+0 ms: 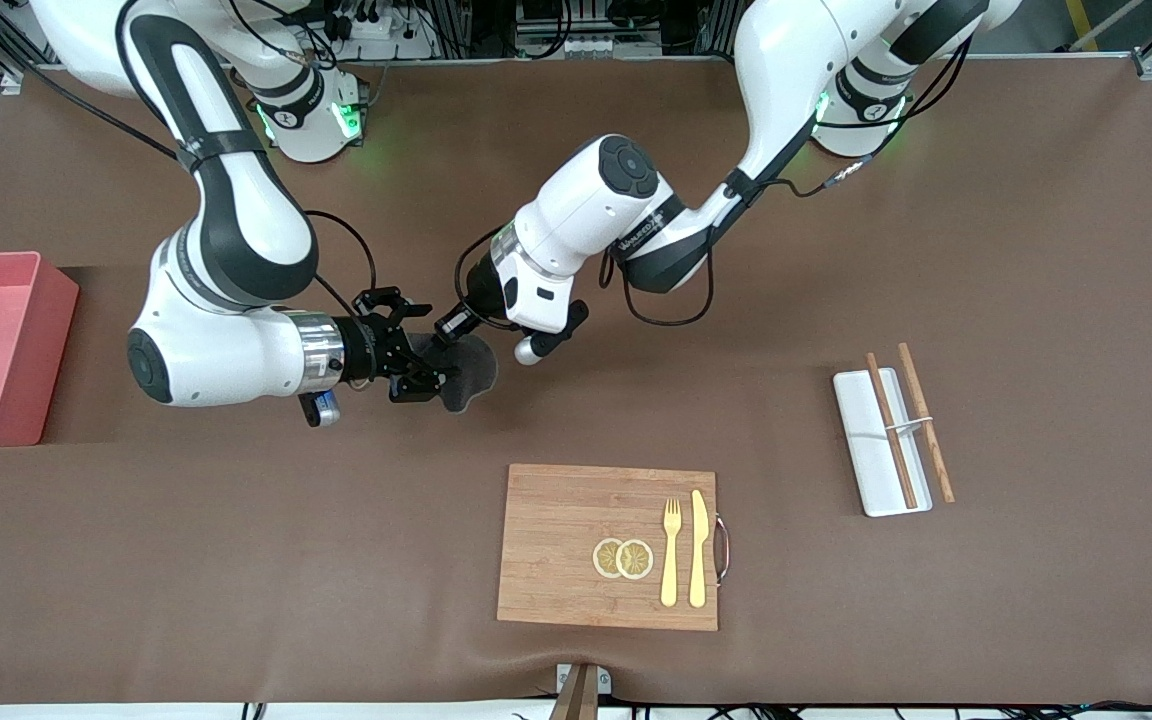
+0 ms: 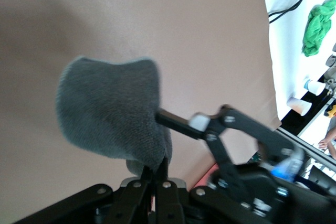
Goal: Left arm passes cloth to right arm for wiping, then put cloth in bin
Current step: 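Grasp the cloth with the right gripper beside the left gripper, then release the cloth from the left gripper and withdraw it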
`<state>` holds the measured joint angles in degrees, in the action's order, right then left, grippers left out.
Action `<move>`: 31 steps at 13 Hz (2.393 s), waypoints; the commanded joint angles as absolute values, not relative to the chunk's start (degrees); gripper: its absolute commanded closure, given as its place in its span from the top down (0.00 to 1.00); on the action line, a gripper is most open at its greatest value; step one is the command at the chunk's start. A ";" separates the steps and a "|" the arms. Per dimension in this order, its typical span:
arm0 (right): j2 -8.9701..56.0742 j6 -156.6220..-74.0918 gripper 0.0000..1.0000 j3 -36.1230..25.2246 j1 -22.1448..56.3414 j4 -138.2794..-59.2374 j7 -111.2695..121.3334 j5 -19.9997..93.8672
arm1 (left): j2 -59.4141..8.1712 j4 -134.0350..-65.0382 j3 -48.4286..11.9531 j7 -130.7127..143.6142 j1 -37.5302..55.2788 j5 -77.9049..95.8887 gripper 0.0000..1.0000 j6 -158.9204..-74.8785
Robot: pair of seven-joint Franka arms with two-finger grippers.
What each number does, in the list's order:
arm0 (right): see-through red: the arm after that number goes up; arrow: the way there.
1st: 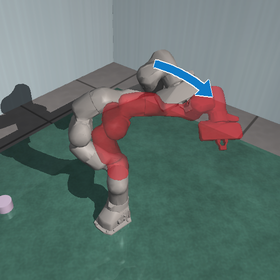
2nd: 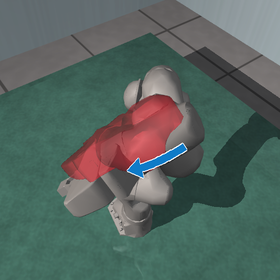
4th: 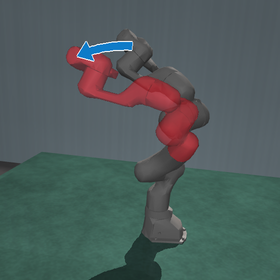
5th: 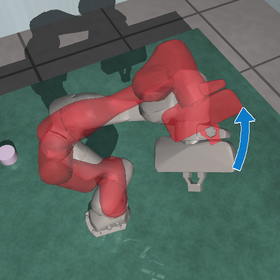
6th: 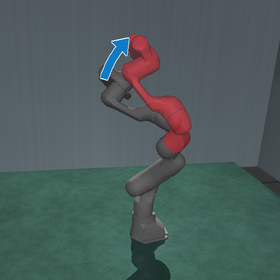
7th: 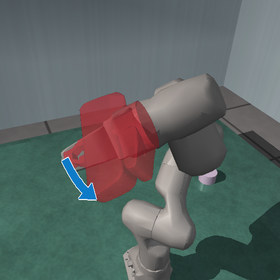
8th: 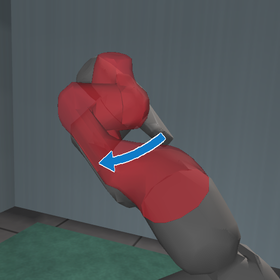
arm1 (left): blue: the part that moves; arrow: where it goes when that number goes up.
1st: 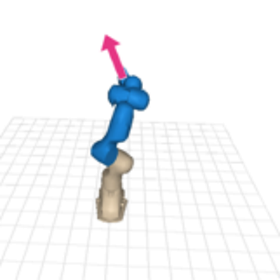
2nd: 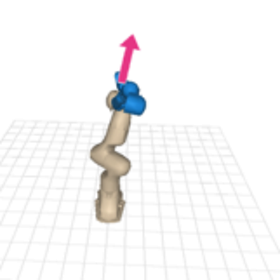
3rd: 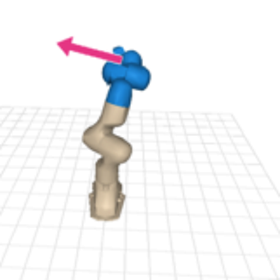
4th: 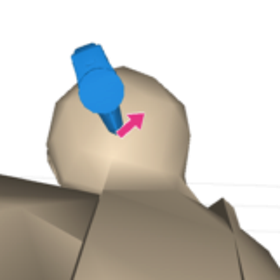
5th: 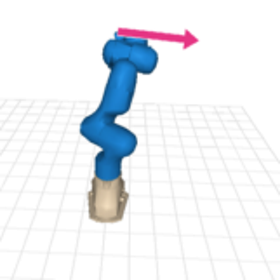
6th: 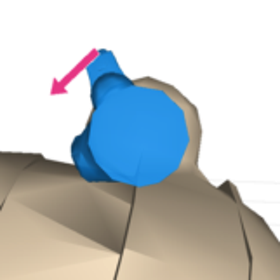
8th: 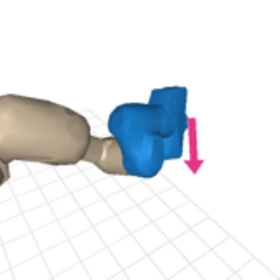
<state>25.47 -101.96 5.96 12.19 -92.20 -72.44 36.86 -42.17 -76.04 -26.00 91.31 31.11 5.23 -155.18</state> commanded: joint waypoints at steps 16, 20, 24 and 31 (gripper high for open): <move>24.70 -106.18 0.00 5.63 10.38 -96.15 -61.72 30.25 | -32.27 -75.41 -25.66 95.28 23.13 3.79 1.00 -138.12; 24.87 -109.41 0.00 5.63 9.05 -96.41 -58.10 18.93 | -29.01 -75.93 -25.75 91.26 16.45 -3.57 1.00 -124.06; 24.61 -115.02 0.00 5.63 9.58 -102.45 -55.74 10.55 | -25.15 -76.20 -25.75 69.92 9.33 -5.63 1.00 -108.05; 24.52 -127.77 0.00 5.54 5.74 -114.77 -46.95 6.62 | -19.26 -76.64 -25.75 40.65 -3.33 -5.71 1.00 -94.32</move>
<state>25.92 -124.19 5.02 8.85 -111.14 -49.24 9.90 -22.78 -74.22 -25.30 47.55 -0.78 -4.70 -96.72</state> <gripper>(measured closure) 0.943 0.000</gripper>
